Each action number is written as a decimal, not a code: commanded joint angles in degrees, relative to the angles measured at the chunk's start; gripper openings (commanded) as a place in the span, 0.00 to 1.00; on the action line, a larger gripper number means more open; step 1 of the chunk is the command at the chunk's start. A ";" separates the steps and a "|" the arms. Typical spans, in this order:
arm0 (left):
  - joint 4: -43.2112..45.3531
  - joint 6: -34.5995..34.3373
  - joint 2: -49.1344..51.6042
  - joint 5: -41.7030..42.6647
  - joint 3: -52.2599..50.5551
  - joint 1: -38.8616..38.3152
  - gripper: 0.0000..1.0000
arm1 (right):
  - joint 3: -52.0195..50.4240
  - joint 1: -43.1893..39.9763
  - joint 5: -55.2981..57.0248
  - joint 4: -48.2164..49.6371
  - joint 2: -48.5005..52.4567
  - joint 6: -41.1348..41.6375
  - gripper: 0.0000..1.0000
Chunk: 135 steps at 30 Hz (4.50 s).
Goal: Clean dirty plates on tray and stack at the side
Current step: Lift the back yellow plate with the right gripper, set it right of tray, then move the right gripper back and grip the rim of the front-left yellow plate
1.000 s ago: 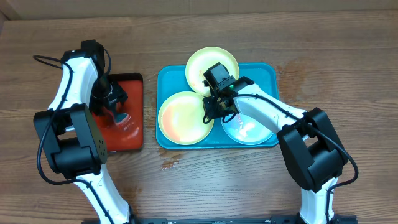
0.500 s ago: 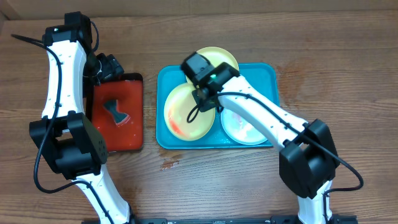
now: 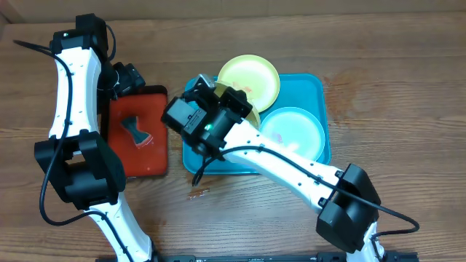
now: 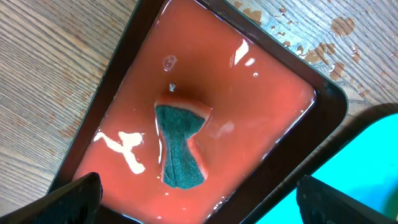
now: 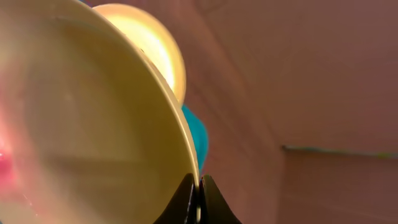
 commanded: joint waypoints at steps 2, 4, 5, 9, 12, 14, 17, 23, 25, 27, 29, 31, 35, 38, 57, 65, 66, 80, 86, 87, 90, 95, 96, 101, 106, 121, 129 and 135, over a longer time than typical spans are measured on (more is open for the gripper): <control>0.20 0.24 -0.04 0.24 0.72 -0.24 1.00 | 1.46 1.97 16.35 0.26 -2.10 -1.38 0.04; 0.22 0.24 -0.04 0.24 0.72 -0.22 1.00 | 1.46 2.36 19.04 0.26 -2.10 -1.38 0.04; 0.20 0.24 -0.04 0.24 0.72 -0.22 1.00 | 1.46 2.38 19.76 0.24 -2.10 -1.40 0.04; 0.20 0.24 -0.04 0.24 0.72 -0.15 1.00 | 1.46 2.36 20.72 0.22 -2.10 -2.67 0.04; 0.22 0.24 -0.04 0.24 0.72 -0.17 1.00 | 1.46 2.38 20.70 0.22 -2.10 -2.62 0.04; 0.20 0.24 -0.04 0.24 0.72 -0.17 1.00 | 1.46 2.36 20.70 0.22 -2.10 -2.62 0.04; 0.22 0.24 -0.04 0.24 0.72 -0.17 1.00 | 1.46 2.36 20.68 0.28 -2.10 -2.62 0.04; 0.22 0.24 -0.04 0.24 0.72 -0.17 1.00 | 1.46 2.36 17.55 0.28 -2.10 -2.58 0.04; 0.22 0.24 -0.04 0.24 0.72 -0.17 1.00 | 1.46 2.27 13.40 0.31 -2.10 -2.56 0.04; 0.22 0.24 -0.04 0.24 0.72 -0.17 1.00 | 1.44 1.88 6.45 0.70 -2.10 -2.23 0.04; 0.22 0.24 -0.04 0.24 0.72 -0.17 1.00 | 1.40 0.94 -5.75 1.44 -2.10 -2.43 0.04; 0.22 0.24 -0.04 0.24 0.72 -0.17 1.00 | 1.40 -0.35 -12.35 1.97 -2.08 -4.57 0.04; 0.24 0.24 -0.04 0.24 0.72 -0.17 1.00 | 1.46 -1.20 2.40 1.77 -2.25 -6.32 0.04; 0.24 0.24 -0.04 0.24 0.72 -0.17 1.00 | 1.44 -1.20 2.29 4.68 -2.25 -4.37 0.04; 0.24 0.24 -0.04 0.24 0.72 -0.17 1.00 | 1.86 -37.88 -73.68 4.52 -2.56 0.70 0.04; 0.24 0.24 -0.04 0.24 0.72 -0.17 1.00 | -2.05 -60.89 -85.85 3.34 -2.40 0.70 0.04; 0.24 0.24 -0.04 0.24 0.72 -0.17 1.00 | -3.02 -63.28 -85.18 3.67 -2.38 0.70 0.04; 0.24 0.24 -0.04 0.24 0.72 -0.17 1.00 | -19.80 -80.74 -74.31 17.05 -2.36 5.42 0.04; 0.24 0.24 -0.04 0.24 0.72 -0.17 1.00 | -25.20 -81.44 -68.87 22.84 -2.34 10.10 0.04; 0.24 0.24 -0.04 0.24 0.72 -0.17 1.00 | -25.24 -81.44 -68.87 22.93 -2.34 10.12 0.04; 0.24 0.24 -0.04 0.24 0.72 -0.17 1.00 | -24.41 -81.44 -69.22 21.88 -2.58 10.14 0.22; 0.24 0.24 -0.04 0.24 0.72 -0.17 1.00 | -17.88 -81.29 -75.25 15.15 -4.90 10.12 0.66; 0.24 0.24 -0.04 0.24 0.72 -0.17 1.00 | -16.02 -81.02 -77.15 13.88 -5.84 10.10 0.71; 0.24 0.24 -0.04 0.24 0.72 -0.17 1.00 | -9.25 -76.28 -90.88 13.29 -11.67 7.80 0.86; 0.24 0.24 -0.04 0.24 0.72 -0.17 1.00 | -9.51 -65.88 -91.82 21.84 -11.80 7.72 0.91; 3.41 0.20 -0.04 0.35 0.72 -0.17 1.00 | -9.94 -39.76 -63.52 33.31 4.57 7.78 0.84; 2.69 0.22 -0.04 5.77 0.72 -0.24 1.00 | -9.94 -37.16 -63.54 34.01 10.27 8.00 0.73; 1.75 0.24 -0.04 5.75 0.72 -0.22 1.00 | -9.94 -37.11 -63.52 35.56 12.31 7.96 0.57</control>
